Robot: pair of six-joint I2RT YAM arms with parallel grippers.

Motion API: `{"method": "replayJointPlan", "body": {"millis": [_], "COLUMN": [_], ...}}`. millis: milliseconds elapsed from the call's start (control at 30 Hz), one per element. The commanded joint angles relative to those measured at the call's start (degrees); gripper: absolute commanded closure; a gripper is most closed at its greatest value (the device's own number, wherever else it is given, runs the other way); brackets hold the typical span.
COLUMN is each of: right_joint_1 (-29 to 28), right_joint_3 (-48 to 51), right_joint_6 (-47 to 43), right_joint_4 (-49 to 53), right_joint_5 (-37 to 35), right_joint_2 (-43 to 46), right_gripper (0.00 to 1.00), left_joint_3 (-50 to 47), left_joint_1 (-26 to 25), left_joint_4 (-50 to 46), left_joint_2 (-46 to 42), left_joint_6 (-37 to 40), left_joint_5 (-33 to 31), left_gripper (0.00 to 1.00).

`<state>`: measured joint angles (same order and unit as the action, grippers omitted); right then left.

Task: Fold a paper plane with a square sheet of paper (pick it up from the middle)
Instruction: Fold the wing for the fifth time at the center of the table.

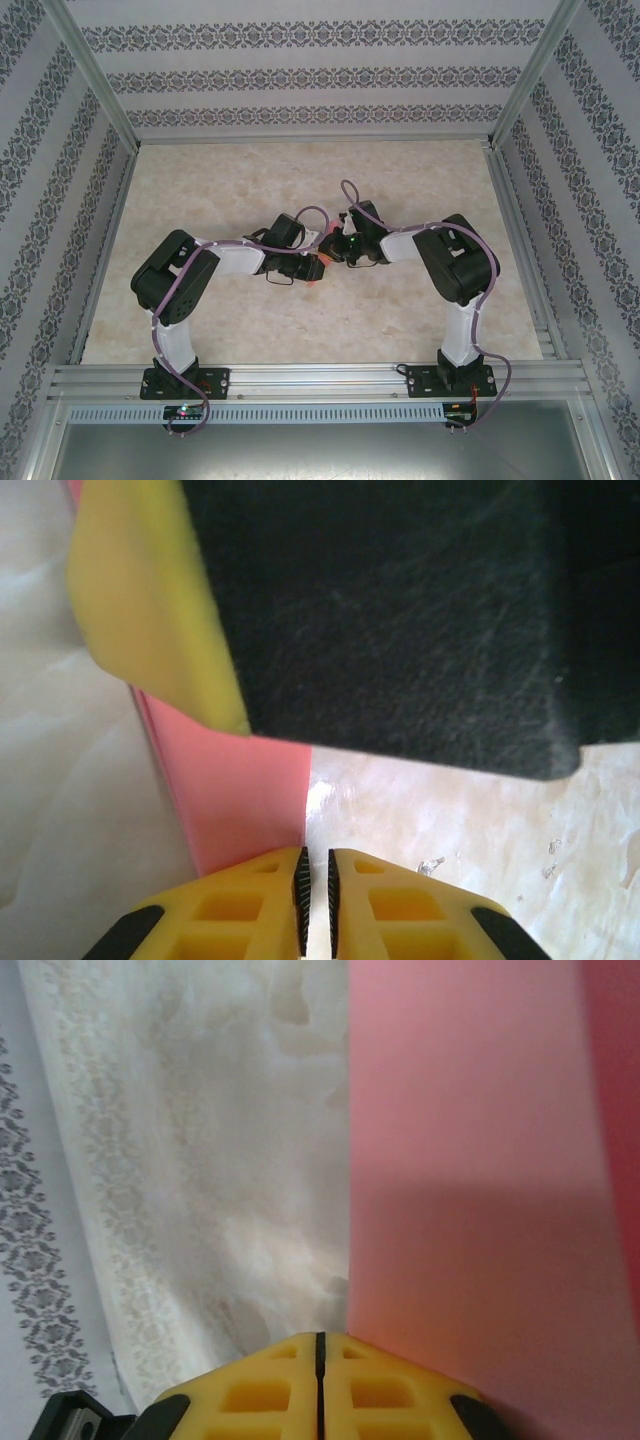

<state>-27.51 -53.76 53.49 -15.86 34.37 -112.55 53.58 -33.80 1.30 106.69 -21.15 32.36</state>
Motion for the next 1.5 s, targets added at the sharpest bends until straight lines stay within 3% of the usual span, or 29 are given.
{"method": "replayJointPlan", "body": {"millis": [0,300,500,1033,1467], "right_joint_1": [-0.31,-0.52,-0.43,-0.10,0.00], "right_joint_3": [-1.34,-1.07,-0.73,0.49,0.64], "right_joint_6": [-6.11,-8.84,-9.20,-8.91,-8.85], "right_joint_4": [9.53,12.70,12.34,10.94,10.54], "right_joint_5": [-8.32,-11.33,-10.76,-9.73,-9.33], "right_joint_2": [-1.76,-3.90,-4.25,-4.25,-4.53], "right_gripper": [0.92,0.94,0.95,0.95,0.96], "left_joint_3": [-3.05,-1.51,-0.82,-4.78,-1.95], "left_joint_1": [-1.09,-1.44,-1.44,-1.49,-3.06], "left_joint_4": [-7.79,-8.06,-9.48,-2.12,-11.25], "left_joint_2": [3.47,-4.94,-9.08,-6.61,-9.30], "left_joint_6": [2.14,-1.79,-3.43,-7.77,-4.44], "left_joint_5": [-6.65,-3.42,-4.73,-1.26,-10.74], "left_gripper": [0.81,0.75,0.72,0.75,0.79]}}
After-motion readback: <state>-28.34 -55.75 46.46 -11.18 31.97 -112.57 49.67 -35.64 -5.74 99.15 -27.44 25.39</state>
